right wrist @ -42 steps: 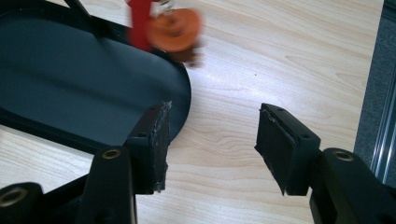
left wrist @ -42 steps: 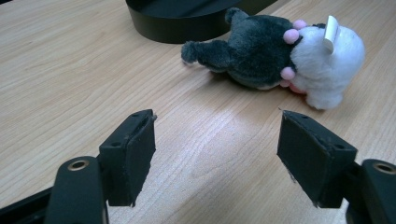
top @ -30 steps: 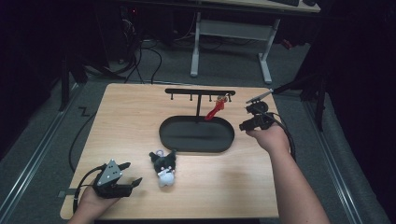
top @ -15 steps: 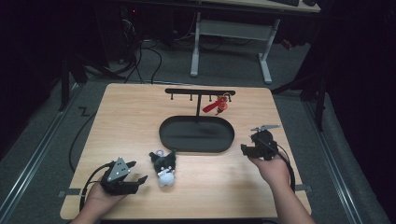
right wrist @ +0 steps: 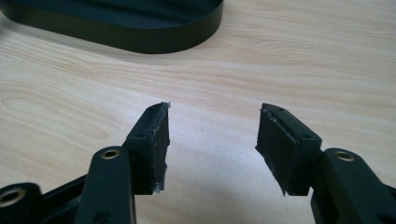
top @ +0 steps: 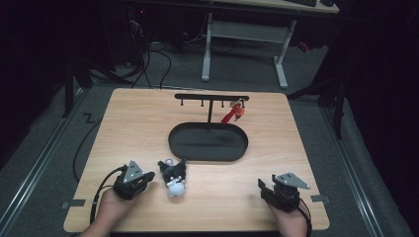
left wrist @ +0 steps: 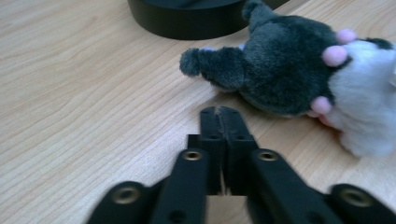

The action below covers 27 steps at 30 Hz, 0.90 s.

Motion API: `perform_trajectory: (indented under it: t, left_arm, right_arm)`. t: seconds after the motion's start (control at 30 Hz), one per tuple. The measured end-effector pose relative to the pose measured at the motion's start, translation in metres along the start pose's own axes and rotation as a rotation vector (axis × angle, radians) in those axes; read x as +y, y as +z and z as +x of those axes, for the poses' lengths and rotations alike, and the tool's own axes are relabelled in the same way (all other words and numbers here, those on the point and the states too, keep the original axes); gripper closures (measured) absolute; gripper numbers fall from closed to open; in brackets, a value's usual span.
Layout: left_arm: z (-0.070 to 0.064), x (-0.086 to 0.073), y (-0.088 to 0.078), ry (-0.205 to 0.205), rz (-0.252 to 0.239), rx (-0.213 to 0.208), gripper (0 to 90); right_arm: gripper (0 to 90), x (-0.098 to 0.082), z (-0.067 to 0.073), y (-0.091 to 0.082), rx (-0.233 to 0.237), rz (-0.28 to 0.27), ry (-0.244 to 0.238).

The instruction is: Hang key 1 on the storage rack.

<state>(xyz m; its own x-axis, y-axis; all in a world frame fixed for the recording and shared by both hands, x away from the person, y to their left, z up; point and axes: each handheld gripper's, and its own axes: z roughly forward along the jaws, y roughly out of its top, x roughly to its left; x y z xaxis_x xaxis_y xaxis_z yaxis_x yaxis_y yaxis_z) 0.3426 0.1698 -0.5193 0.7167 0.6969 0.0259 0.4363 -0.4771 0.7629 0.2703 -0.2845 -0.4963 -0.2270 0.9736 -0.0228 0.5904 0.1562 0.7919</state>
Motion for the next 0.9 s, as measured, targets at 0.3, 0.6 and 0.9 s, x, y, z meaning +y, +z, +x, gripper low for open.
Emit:
perform_trajectory:
  t: [0.3,0.6,0.9]
  left_arm:
    - [-0.037,0.020,0.024,0.042,0.080,-0.008,89.7]
    - [-0.068,0.042,0.046,0.088,0.064,-0.067,89.6]
    - [-0.100,0.063,0.072,0.125,0.059,-0.130,89.6]
  right_arm:
    - [45.7,-0.020,-0.009,-0.012,0.074,-0.017,0.075]
    - [45.7,-0.020,-0.009,-0.010,0.090,-0.012,0.084]
    - [45.8,-0.022,-0.009,-0.007,0.101,0.007,0.093]
